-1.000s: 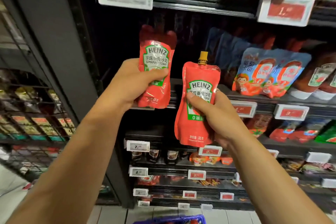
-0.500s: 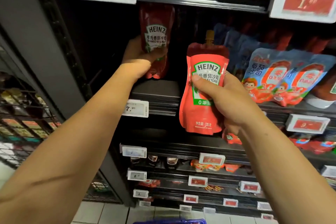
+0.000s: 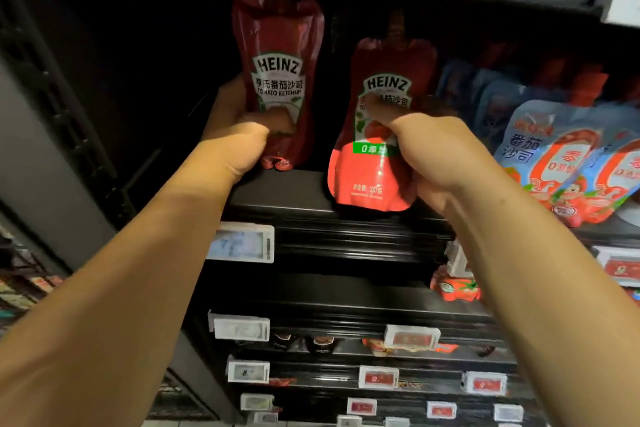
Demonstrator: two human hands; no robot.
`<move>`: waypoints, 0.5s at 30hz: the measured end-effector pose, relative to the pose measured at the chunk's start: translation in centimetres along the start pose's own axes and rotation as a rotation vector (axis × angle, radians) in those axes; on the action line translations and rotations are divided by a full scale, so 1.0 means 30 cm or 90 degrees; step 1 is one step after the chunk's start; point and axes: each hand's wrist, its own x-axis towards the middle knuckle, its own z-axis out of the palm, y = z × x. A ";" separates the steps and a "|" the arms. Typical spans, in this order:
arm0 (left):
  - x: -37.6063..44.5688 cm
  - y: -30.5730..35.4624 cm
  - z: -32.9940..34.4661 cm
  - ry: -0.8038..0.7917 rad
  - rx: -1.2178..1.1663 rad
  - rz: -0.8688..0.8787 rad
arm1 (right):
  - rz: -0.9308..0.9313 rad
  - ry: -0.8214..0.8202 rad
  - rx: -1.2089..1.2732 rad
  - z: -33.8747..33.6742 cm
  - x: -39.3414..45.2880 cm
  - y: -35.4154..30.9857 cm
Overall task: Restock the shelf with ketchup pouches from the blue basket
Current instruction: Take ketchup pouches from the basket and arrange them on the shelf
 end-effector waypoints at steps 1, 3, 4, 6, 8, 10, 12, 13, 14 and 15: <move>-0.002 0.001 0.000 0.001 -0.002 0.004 | -0.025 0.005 -0.005 0.010 0.017 -0.005; 0.007 -0.005 -0.001 -0.002 0.002 0.015 | -0.101 0.020 -0.028 0.037 0.065 -0.027; 0.012 -0.007 -0.001 -0.006 0.001 0.015 | -0.132 0.033 -0.045 0.052 0.096 -0.037; 0.021 -0.021 -0.005 -0.017 -0.011 0.018 | -0.167 0.056 -0.099 0.083 0.164 -0.048; 0.029 -0.033 -0.008 -0.028 -0.018 0.017 | -0.182 0.063 -0.137 0.118 0.243 -0.049; 0.035 -0.040 -0.013 -0.033 -0.018 0.025 | -0.209 0.096 -0.140 0.154 0.311 -0.039; 0.033 -0.041 -0.012 -0.041 -0.020 0.039 | -0.257 0.183 -0.170 0.180 0.346 -0.020; 0.030 -0.041 -0.010 -0.035 -0.027 0.046 | -0.295 0.217 -0.178 0.190 0.350 -0.003; 0.022 -0.042 -0.007 -0.027 -0.033 0.044 | -0.333 0.236 -0.175 0.198 0.350 0.019; 0.021 -0.042 -0.012 -0.017 -0.037 0.048 | -0.359 0.246 -0.163 0.202 0.350 0.042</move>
